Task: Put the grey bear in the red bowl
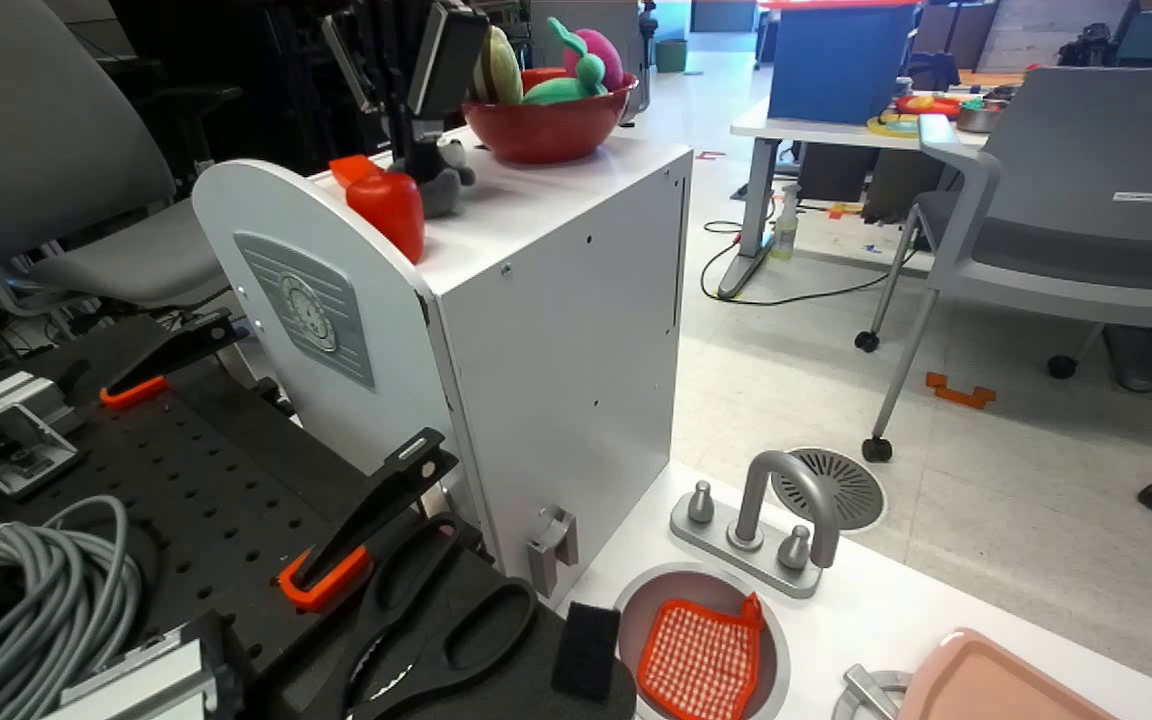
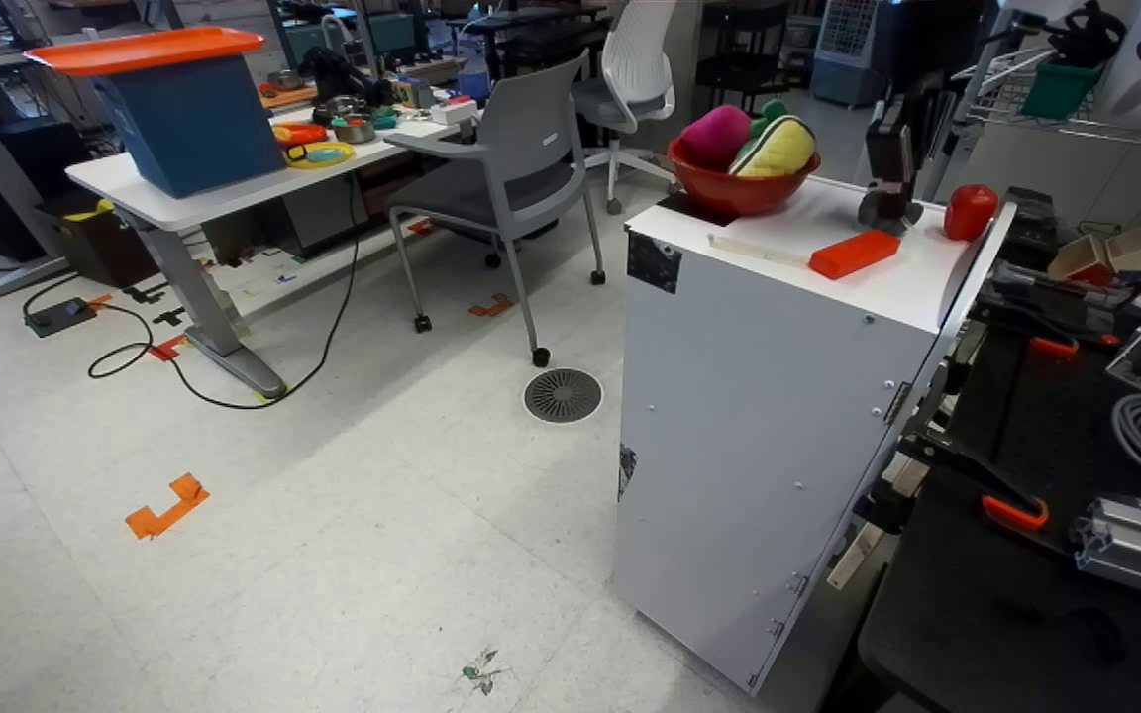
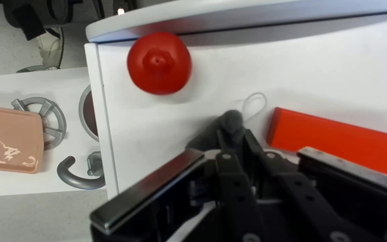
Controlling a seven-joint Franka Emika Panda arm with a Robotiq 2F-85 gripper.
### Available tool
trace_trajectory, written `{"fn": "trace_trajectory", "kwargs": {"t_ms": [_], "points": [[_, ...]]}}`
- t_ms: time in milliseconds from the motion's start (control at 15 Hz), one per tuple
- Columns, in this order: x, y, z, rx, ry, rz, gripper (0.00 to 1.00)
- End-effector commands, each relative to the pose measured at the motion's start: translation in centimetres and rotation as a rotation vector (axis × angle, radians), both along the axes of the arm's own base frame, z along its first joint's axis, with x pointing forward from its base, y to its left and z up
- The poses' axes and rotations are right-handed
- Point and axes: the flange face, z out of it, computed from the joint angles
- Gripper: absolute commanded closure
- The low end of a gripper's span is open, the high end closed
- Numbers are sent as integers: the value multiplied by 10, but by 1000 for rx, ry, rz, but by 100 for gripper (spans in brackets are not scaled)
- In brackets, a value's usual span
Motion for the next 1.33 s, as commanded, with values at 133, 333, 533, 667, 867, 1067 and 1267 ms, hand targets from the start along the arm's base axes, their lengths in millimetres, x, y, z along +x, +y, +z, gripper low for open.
{"fn": "trace_trajectory", "kwargs": {"t_ms": [133,333,533,667,867,1067,1267], "points": [[-2,-5,21,-3,-49,-35,97],[-6,-5,36,-19,-82,-61,97],[-11,-6,56,-35,-129,-97,97],[-15,-8,68,-54,-156,-118,97],[-20,-14,79,-76,-180,-163,97],[-24,-20,86,-102,-191,-198,97],[-25,-36,93,-113,-202,-254,97]]}}
